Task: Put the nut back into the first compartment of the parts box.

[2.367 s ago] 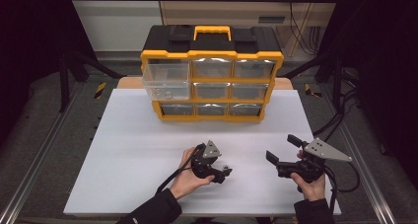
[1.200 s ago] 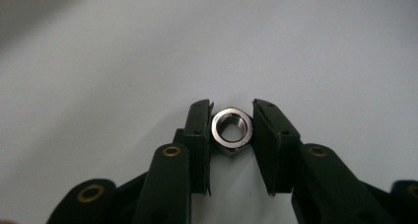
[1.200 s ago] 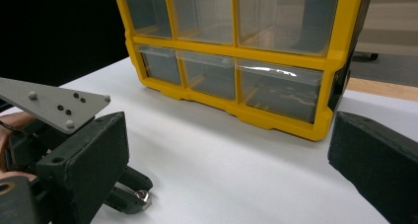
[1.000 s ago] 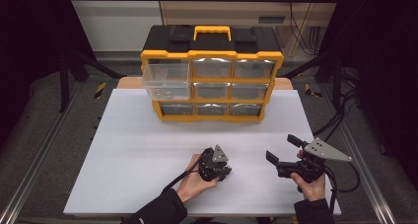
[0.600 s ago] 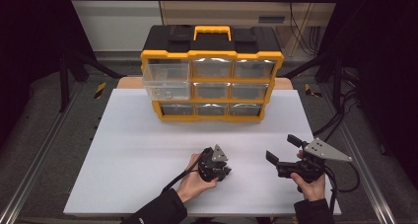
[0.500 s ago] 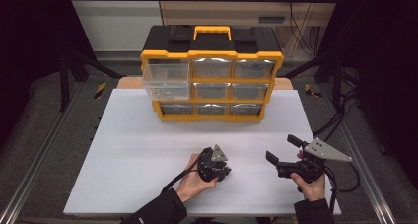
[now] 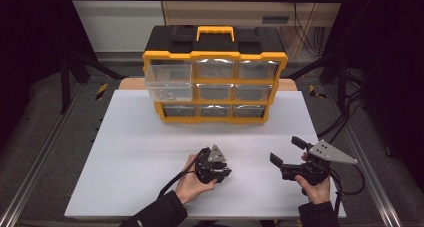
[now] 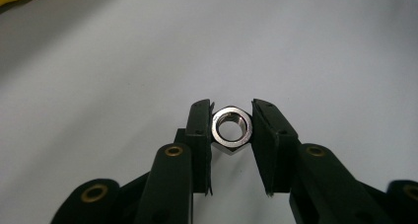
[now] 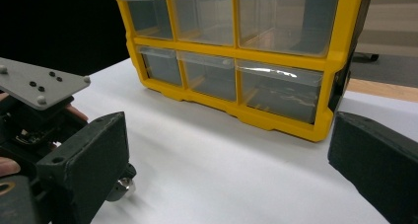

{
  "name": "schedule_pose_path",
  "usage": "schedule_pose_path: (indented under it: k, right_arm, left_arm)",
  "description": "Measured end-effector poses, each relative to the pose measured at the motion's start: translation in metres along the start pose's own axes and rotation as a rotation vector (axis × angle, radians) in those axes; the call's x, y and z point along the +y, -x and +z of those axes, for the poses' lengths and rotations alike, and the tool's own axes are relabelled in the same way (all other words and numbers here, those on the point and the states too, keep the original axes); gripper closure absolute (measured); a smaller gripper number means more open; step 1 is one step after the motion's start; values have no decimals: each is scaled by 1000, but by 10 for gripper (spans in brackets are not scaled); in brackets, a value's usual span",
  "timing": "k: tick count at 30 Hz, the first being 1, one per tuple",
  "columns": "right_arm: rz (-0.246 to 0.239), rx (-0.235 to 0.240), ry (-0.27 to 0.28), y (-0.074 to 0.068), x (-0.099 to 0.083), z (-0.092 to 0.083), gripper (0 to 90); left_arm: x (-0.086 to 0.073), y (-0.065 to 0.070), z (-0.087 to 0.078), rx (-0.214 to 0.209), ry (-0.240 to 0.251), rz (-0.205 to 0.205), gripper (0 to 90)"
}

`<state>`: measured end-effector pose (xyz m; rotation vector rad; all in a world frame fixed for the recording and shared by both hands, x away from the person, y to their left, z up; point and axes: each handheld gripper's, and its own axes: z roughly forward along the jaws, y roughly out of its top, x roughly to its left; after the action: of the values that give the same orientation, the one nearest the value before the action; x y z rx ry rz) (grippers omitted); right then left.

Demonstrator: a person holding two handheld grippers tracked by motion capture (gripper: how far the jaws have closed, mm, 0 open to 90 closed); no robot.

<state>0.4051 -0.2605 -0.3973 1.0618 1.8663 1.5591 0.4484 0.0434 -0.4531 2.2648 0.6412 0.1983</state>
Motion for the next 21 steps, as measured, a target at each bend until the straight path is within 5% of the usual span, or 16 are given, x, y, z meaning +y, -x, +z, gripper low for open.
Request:
schedule_pose_path:
  k: [10, 21]
  right_arm:
    - [-1, 0, -2, 0, 0, 0, 26]
    - [2, 1, -1, 0, -1, 0, 26]
  left_arm:
    - [5, -3, -20, -6, 21, 14, 692]
    - [9, -11, -45, -1, 59, -22, 692]
